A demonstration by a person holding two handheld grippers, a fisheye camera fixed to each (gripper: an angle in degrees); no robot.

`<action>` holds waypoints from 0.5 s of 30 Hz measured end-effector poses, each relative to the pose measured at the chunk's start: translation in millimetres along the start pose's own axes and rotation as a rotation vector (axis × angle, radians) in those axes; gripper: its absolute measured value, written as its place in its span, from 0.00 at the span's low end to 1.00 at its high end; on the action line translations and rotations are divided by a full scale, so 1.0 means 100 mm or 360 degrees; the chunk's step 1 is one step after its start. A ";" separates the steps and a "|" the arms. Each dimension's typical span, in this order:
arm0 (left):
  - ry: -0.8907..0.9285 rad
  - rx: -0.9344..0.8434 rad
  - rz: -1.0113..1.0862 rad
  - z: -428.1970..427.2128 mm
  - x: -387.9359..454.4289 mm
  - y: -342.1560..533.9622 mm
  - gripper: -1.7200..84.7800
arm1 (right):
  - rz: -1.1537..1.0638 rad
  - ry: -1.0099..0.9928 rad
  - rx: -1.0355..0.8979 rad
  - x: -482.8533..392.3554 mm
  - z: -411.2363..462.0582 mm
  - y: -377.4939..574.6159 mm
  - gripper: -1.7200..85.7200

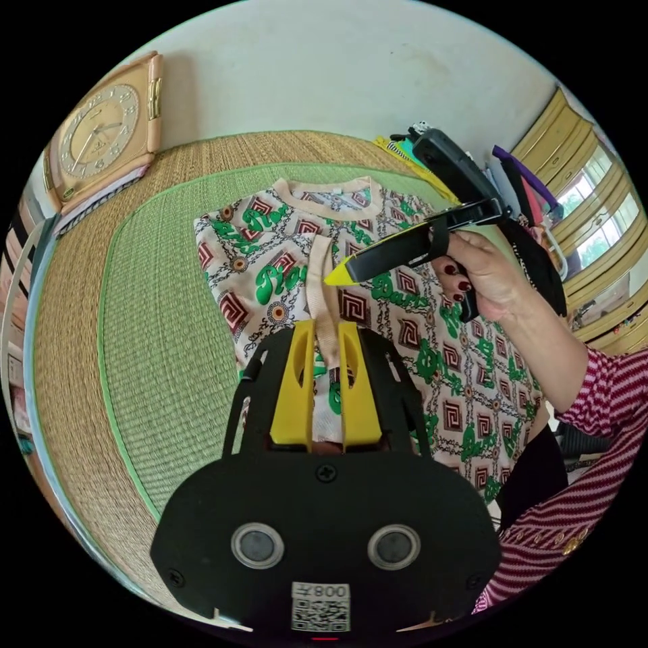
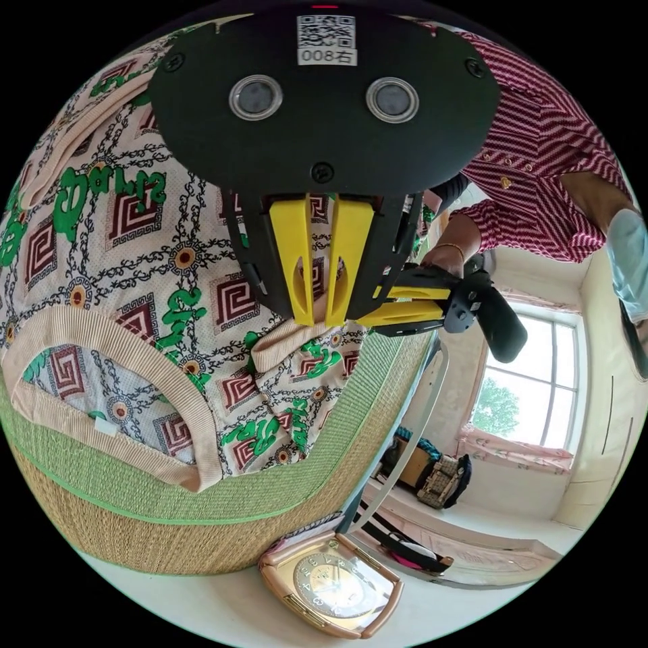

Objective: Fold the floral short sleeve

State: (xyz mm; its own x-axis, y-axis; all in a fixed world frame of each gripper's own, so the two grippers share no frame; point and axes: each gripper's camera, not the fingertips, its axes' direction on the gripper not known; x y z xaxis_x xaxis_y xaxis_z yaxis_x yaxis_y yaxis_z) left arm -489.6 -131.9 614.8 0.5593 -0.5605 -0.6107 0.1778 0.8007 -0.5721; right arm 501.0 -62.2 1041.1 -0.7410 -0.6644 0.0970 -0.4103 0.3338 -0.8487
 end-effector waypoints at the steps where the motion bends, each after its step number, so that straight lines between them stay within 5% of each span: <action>1: -0.0020 0.0018 -0.0001 0.01 0.01 0.01 0.06 | 0.0010 -0.0023 0.0004 -0.02 -0.01 0.04 0.04; 7: -0.0033 0.0165 0.0080 -0.12 0.19 0.13 0.03 | 0.0037 -0.0104 0.0025 -0.16 0.01 0.18 0.02; 15: -0.0062 -0.0007 0.0141 0.24 0.30 0.18 0.04 | 0.0085 -0.0175 0.0079 -0.40 -0.14 0.40 0.02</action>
State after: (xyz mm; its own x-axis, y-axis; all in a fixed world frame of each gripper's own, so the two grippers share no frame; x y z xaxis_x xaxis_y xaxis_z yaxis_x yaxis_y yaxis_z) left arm -450.3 -128.8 599.3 0.6037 -0.4787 -0.6375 0.1225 0.8459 -0.5191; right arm 506.6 -13.0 1010.8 -0.6975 -0.7166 -0.0044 -0.3431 0.3392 -0.8759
